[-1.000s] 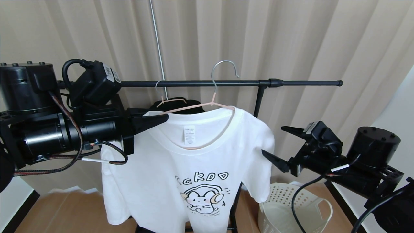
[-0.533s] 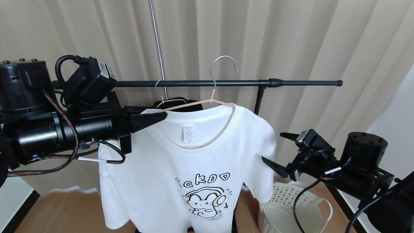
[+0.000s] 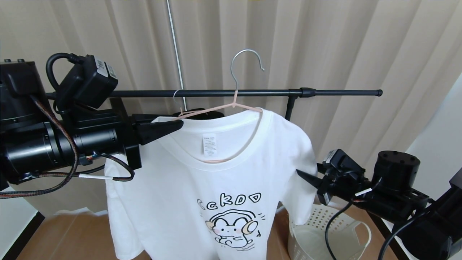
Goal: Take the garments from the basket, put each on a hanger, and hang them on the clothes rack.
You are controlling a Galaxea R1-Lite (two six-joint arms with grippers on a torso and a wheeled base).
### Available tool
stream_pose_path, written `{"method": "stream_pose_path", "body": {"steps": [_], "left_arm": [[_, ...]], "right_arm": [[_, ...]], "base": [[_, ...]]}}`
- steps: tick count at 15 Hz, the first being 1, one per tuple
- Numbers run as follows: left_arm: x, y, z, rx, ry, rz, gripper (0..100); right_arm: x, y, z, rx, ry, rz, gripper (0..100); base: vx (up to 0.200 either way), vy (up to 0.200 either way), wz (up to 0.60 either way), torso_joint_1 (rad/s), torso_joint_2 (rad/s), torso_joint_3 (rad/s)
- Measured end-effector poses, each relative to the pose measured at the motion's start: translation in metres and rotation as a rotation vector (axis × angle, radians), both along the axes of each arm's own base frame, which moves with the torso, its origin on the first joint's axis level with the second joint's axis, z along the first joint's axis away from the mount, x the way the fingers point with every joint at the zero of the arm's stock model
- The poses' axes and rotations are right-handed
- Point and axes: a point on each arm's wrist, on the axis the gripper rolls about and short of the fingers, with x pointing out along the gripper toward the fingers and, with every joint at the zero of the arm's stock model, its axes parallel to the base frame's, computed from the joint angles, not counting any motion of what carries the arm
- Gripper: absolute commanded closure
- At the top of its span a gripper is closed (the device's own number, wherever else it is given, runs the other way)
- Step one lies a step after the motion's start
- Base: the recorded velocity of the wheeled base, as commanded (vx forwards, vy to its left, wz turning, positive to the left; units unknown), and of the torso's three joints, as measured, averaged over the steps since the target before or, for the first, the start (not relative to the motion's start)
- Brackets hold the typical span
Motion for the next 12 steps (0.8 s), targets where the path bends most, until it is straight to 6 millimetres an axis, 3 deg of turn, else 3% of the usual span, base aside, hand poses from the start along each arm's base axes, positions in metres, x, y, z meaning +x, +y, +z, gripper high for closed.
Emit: {"method": "stream_pose_path", "body": {"steps": [12], "left_arm": [[-0.008, 0.006, 0.002, -0.025, 0.005, 0.015, 100]], "right_arm": [[0.014, -0.018, 0.003, 0.009, -0.025, -0.067, 100]], "base": [[0.0, 0.0, 0.0, 0.0, 0.0, 0.0]]}}
